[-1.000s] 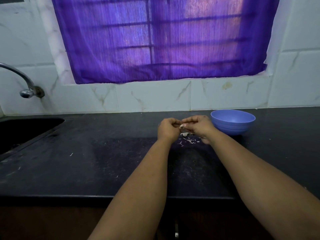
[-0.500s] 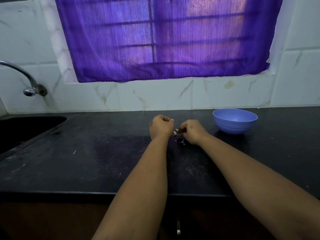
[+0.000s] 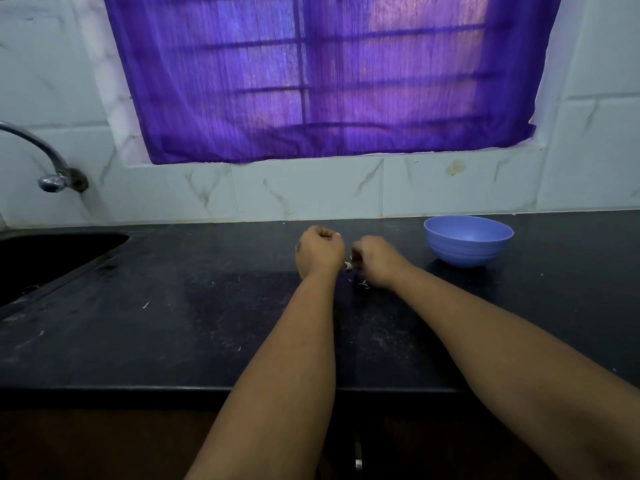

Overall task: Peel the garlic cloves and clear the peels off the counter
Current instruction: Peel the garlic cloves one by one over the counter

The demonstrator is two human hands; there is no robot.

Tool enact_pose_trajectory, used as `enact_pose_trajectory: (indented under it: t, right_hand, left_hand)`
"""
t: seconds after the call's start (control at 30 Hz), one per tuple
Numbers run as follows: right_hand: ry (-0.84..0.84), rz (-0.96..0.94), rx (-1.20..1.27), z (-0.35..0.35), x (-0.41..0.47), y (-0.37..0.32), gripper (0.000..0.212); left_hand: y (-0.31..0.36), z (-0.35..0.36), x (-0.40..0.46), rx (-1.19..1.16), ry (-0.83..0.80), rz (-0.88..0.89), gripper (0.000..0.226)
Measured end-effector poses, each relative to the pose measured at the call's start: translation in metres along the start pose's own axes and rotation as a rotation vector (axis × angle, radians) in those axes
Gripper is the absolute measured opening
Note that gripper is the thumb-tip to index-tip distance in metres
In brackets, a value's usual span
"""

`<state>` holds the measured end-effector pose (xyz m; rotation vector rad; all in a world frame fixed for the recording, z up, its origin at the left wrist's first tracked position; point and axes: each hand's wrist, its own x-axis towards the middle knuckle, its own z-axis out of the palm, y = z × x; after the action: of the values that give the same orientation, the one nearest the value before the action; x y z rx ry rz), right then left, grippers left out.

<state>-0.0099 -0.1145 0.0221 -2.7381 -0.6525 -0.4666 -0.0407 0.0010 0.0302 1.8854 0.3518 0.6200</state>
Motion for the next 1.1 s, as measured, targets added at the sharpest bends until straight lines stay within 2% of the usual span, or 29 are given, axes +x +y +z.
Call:
enact_pose_trajectory:
  t: [0.1, 0.2, 0.23, 0.33, 0.4, 0.47, 0.6, 0.7, 0.77, 1.0, 1.1]
  right_hand:
    - [0.161, -0.029, 0.090, -0.005, 0.000, 0.004, 0.012]
    - [-0.056, -0.009, -0.023, -0.002, -0.002, 0.001, 0.025]
    - [-0.049, -0.005, -0.025, -0.003, -0.002, 0.000, 0.022]
    - [0.113, 0.009, 0.112, -0.003, 0.004, 0.001, 0.008]
    - [0.018, 0.047, 0.136, 0.000, 0.001, 0.004, 0.010]
    - [-0.008, 0.125, 0.270, 0.003, -0.004, 0.010, 0.015]
    - [0.206, 0.279, 0.698, -0.010, -0.008, 0.020, 0.004]
    - [0.198, 0.379, 1.063, -0.016, -0.013, 0.023, 0.004]
    - [0.191, 0.389, 1.180, -0.022, -0.014, 0.023, 0.005]
    - [0.129, 0.335, 1.154, -0.025, -0.016, 0.010, 0.002]
    - [0.113, 0.287, 1.126, -0.028, -0.017, 0.013, 0.015]
  left_hand:
    - [0.000, 0.001, 0.001, 0.010, 0.006, -0.002, 0.007]
    - [0.000, 0.001, 0.002, 0.013, 0.000, 0.004, 0.008]
    - [-0.001, 0.002, 0.001, 0.019, -0.006, 0.006, 0.008]
    - [-0.002, 0.003, 0.003, 0.012, -0.007, 0.012, 0.010]
    - [-0.002, 0.004, 0.004, -0.008, -0.017, 0.017, 0.011]
    - [-0.003, 0.007, 0.005, -0.005, -0.072, 0.031, 0.016]
    - [-0.006, 0.015, 0.003, -0.057, -0.203, 0.122, 0.022]
    - [-0.004, 0.019, -0.002, -0.106, -0.253, 0.199, 0.015]
    - [-0.003, 0.021, -0.005, -0.150, -0.261, 0.214, 0.009]
    - [-0.002, 0.020, -0.005, -0.367, -0.257, 0.125, 0.008]
    - [-0.002, 0.020, -0.004, -0.376, -0.228, 0.094, 0.015]
